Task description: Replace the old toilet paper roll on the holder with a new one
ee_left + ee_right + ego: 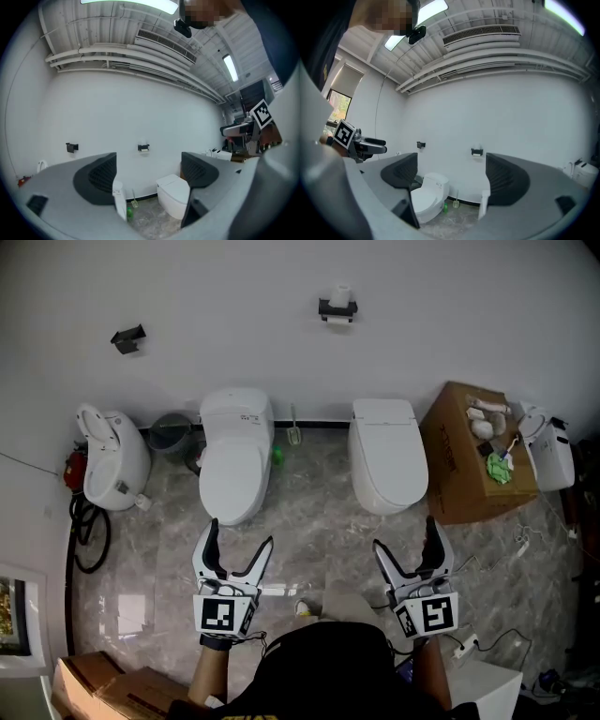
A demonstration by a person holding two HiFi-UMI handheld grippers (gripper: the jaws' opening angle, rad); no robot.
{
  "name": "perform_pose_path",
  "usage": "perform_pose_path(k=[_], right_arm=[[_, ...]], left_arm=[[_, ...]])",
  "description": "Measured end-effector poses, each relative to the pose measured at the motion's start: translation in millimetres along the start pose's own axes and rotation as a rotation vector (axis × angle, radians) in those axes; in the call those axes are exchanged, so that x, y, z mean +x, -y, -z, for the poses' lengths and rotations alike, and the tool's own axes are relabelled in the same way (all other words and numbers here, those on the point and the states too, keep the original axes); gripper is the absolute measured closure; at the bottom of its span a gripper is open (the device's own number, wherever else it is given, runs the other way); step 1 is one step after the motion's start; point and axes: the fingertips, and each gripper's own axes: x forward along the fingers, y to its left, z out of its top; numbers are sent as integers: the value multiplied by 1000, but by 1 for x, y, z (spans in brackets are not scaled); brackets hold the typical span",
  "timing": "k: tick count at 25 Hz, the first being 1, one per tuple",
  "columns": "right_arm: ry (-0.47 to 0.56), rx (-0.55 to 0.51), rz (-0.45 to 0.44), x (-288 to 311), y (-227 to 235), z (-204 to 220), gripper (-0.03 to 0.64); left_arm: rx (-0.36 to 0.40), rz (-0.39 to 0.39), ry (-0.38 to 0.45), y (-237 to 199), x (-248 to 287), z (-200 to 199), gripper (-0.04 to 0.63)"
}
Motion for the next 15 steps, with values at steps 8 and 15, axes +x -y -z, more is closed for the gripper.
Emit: perform_pose_path(k=[8,15], right_arm=[[-13,-6,55,25,15,5,169],[-38,18,31,78,38,28,170]], left_arm=[[0,14,-67,-19,19,28,173],[18,1,-62,-34,79,36,173]])
